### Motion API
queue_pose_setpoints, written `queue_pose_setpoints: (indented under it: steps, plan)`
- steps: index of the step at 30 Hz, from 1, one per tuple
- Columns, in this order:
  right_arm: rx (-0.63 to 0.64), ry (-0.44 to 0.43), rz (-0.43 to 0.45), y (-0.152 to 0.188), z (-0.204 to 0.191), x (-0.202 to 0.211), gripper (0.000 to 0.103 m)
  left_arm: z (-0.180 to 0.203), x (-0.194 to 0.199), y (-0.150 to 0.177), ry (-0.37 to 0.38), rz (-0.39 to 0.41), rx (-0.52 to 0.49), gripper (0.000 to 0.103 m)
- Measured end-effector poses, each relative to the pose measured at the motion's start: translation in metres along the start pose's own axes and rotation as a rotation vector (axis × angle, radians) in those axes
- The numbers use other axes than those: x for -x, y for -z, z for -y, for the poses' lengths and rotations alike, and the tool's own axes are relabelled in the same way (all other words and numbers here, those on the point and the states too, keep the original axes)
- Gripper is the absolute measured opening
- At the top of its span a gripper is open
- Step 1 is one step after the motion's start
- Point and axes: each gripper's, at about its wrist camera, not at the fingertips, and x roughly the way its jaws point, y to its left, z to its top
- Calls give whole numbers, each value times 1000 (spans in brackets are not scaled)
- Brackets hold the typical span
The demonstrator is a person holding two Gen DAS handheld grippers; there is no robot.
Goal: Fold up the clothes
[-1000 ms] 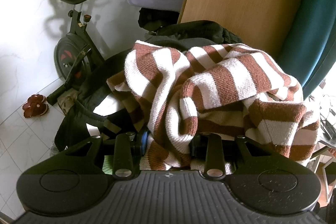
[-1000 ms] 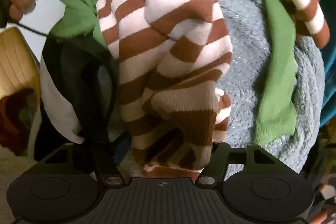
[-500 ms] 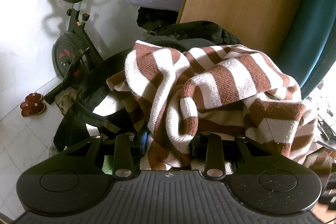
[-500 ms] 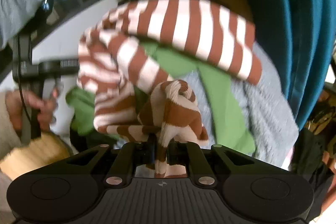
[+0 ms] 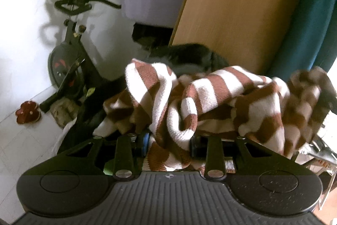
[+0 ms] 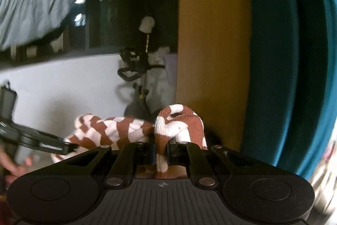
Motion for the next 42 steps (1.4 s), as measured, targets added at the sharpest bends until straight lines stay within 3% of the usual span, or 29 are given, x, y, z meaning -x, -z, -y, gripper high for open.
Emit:
queue_pose_setpoints:
  steps: [4, 7, 9, 14, 15, 16, 18, 20, 23, 29, 31, 34, 36, 38, 40, 42]
  plan:
    - [54, -49, -138, 8, 20, -37, 10, 1, -6, -1, -4, -12, 14, 34]
    - [65, -77, -172, 17, 24, -50, 11, 2, -11, 3, -2, -24, 13, 34]
    - [76, -95, -193, 23, 26, -58, 18, 1, -12, 6, -1, -27, 17, 35]
    - [137, -152, -236, 21, 25, -54, 26, 0, -14, 5, -1, -32, 19, 35]
    - [148, -169, -248, 21, 25, -53, 38, -1, -13, 6, 0, -33, 19, 35]
    - [160, -186, -260, 21, 25, -52, 59, -1, -13, 6, 1, -33, 19, 35]
    - [217, -185, -283, 26, 20, -56, 76, -2, -13, 7, 2, -33, 22, 35]
    - [305, -165, -300, 29, 16, -59, 78, -2, -13, 8, 0, -34, 25, 35]
    - [338, -151, -333, 31, 22, -72, 83, -2, -13, 9, -1, -34, 24, 35]
    - [233, -200, -358, 20, 38, -99, 83, -1, -14, 9, -1, -35, 14, 35]
    - [244, -210, -363, 18, 33, -115, 93, -2, -15, 9, -1, -36, 13, 35]
    - [241, -234, -376, 15, 27, -141, 101, -5, -18, 10, -1, -39, 13, 35]
    - [179, -263, -402, 15, 33, -151, 101, -6, -19, 10, -2, -39, 17, 35]
    - [109, -305, -422, 12, 38, -157, 83, -9, -19, 9, -2, -39, 27, 35]
    - [54, -328, -429, 6, 41, -153, 57, -9, -17, 9, 6, -36, 28, 34]
    - [10, -330, -416, 0, 44, -134, 45, -9, -15, 9, 14, -33, 28, 31]
